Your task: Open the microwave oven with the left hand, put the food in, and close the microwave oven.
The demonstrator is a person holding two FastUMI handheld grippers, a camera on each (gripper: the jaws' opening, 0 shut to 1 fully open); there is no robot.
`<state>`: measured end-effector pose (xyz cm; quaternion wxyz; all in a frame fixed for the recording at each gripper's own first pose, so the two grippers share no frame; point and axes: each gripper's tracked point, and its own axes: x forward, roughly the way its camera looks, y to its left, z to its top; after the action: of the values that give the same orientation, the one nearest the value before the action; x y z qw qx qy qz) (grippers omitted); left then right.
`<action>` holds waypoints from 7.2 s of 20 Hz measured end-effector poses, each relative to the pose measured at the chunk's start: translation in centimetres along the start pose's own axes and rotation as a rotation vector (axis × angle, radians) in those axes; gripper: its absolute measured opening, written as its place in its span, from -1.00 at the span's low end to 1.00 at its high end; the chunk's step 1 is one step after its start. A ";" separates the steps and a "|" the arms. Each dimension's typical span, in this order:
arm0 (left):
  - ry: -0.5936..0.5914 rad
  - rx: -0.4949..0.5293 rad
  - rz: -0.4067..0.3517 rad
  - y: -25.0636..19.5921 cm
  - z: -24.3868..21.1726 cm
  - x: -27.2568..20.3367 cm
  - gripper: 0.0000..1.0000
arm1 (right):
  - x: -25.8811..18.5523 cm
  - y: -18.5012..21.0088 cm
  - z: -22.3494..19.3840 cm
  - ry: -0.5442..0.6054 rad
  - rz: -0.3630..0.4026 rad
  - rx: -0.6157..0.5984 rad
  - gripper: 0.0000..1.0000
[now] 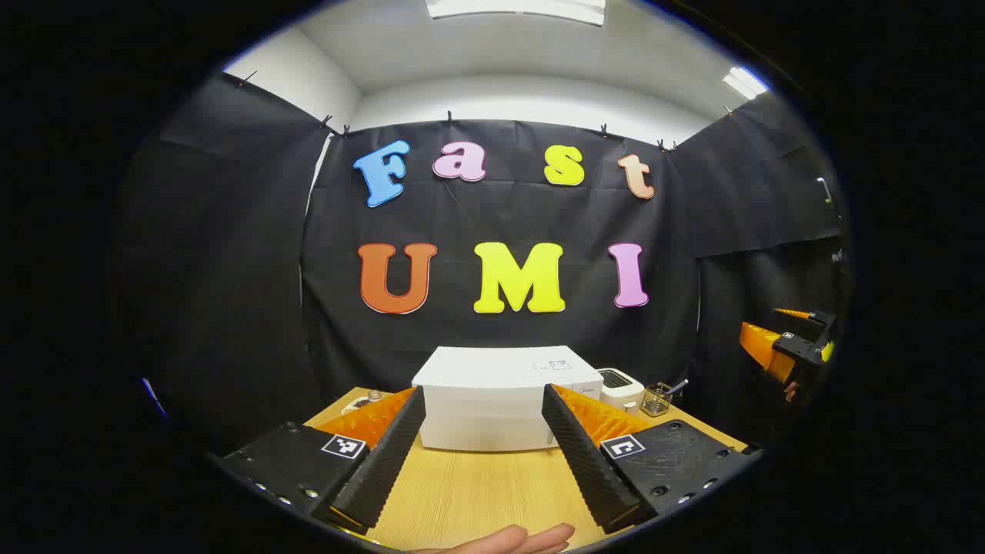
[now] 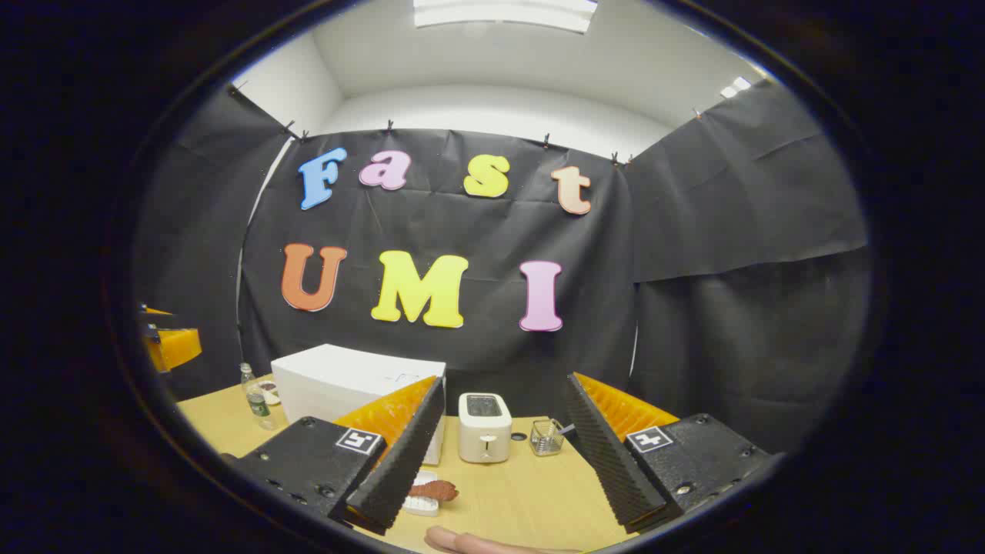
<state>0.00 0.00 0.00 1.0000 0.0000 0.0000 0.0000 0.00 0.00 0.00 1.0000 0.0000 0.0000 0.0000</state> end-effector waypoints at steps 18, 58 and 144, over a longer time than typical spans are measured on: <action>-0.018 -0.003 0.002 -1.3 1.6 2.6 0.90 | -0.7 -2.4 3.3 -0.046 -0.005 0.095 1.00; 0.238 -0.019 -0.003 -16.0 -26.3 29.7 -0.86 | -0.7 -7.1 0.2 -0.042 0.039 0.092 1.00; -0.121 -0.070 0.126 8.1 -5.9 -7.5 0.86 | 8.3 9.3 -29.8 0.817 0.584 0.478 -0.83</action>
<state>-7.51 8.06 -5.93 0.9956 -0.0348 -0.0606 0.0630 8.32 9.27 -29.81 0.8494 0.2267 0.3879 0.2770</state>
